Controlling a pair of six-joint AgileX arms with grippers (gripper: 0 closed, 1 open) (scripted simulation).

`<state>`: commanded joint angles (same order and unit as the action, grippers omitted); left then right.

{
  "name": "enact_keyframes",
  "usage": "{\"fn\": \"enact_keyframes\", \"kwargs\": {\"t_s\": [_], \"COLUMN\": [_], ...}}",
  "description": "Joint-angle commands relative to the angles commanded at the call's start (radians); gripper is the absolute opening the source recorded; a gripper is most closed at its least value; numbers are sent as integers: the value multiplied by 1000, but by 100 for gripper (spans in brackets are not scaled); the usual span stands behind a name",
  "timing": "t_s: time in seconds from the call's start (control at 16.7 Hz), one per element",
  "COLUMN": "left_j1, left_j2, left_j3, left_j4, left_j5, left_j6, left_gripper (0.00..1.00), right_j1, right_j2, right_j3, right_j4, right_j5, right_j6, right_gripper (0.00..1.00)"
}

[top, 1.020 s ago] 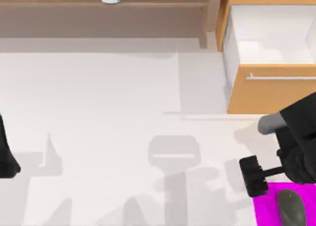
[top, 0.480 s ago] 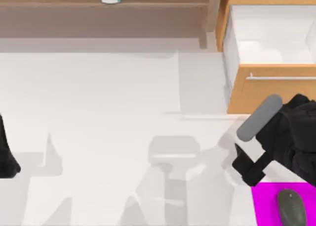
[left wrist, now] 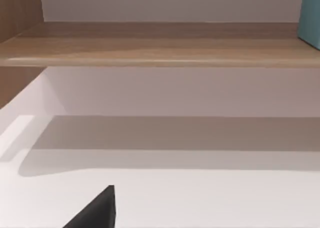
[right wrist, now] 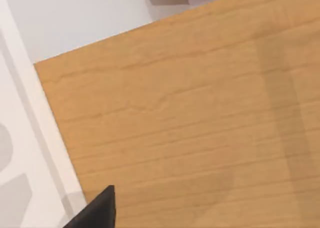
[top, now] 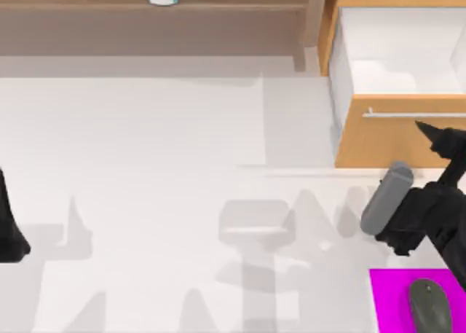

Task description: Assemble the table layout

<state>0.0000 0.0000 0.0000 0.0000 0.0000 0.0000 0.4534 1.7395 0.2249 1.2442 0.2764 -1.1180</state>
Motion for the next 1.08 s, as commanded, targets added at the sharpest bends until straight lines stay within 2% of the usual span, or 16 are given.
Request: {"fn": "enact_keyframes", "kwargs": {"t_s": [0.24,0.48,1.08], "left_j1": [0,0,0], "left_j2": [0,0,0], "left_j3": [0,0,0], "left_j4": [0,0,0], "left_j5": [0,0,0], "left_j6": [0,0,0], "left_gripper": [100,100,100], "right_j1": [-51,-95,-115], "right_j2": [127,217,243], "right_j3": [-20,-14,15], "right_j4": [295,475,494], "right_j5": [57,94,94], "right_j6": [-253,-405,-437], "right_gripper": [100,100,100]}}
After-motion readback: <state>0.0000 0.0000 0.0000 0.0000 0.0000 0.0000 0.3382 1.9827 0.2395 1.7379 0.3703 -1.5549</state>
